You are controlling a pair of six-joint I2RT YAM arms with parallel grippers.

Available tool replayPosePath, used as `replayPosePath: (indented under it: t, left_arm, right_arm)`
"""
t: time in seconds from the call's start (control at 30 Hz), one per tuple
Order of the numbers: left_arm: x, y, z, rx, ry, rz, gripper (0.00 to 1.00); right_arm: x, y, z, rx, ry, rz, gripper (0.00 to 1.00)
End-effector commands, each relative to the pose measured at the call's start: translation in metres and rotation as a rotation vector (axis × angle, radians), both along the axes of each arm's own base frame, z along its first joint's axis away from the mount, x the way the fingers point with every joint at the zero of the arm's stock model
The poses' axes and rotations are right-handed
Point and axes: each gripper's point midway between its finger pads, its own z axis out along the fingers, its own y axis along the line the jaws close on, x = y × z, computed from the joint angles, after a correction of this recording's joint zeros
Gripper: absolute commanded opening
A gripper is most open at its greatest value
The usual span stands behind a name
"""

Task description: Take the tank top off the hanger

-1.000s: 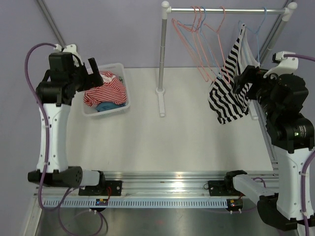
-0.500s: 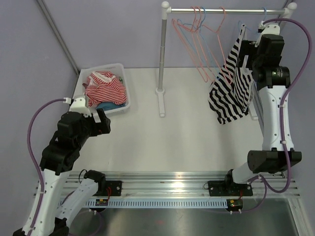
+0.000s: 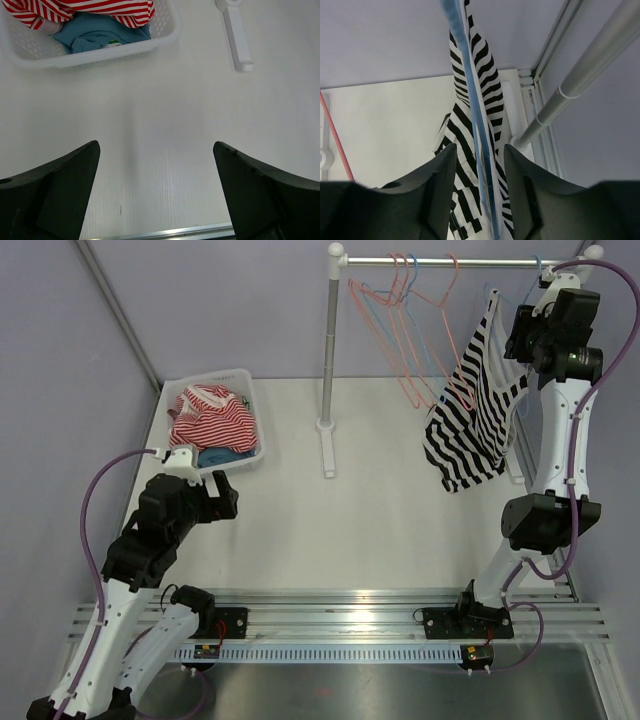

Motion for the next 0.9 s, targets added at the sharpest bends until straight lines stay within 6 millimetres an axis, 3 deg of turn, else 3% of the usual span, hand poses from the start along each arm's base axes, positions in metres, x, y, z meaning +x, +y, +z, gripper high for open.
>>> replayPosePath:
  t: [0.0, 0.13, 0.23, 0.3, 0.73, 0.87]
  left_arm:
    - [0.009, -0.014, 0.013, -0.049, -0.061, -0.045, 0.99]
    - [0.010, -0.017, 0.012, -0.053, -0.055, -0.059, 0.99]
    - [0.011, -0.020, 0.010, -0.053, -0.043, -0.069, 0.99]
    - [0.012, -0.021, 0.008, -0.054, -0.034, -0.077, 0.99]
    - [0.010, -0.024, 0.006, -0.053, -0.026, -0.089, 0.99]
    - [0.011, -0.024, 0.007, -0.051, -0.030, -0.085, 0.99]
  right_arm:
    - [0.004, 0.010, 0.015, 0.013, -0.036, 0.085, 0.48]
    - [0.007, 0.013, 0.018, 0.017, -0.046, 0.108, 0.33]
    - [0.007, 0.015, 0.017, 0.021, -0.041, 0.115, 0.10]
    - [0.004, 0.016, 0.022, 0.022, -0.052, 0.120, 0.01]
    - [-0.043, 0.033, 0.107, 0.030, -0.235, 0.135, 0.04]
    - [-0.064, 0.036, 0.100, 0.059, -0.186, 0.120, 0.04]
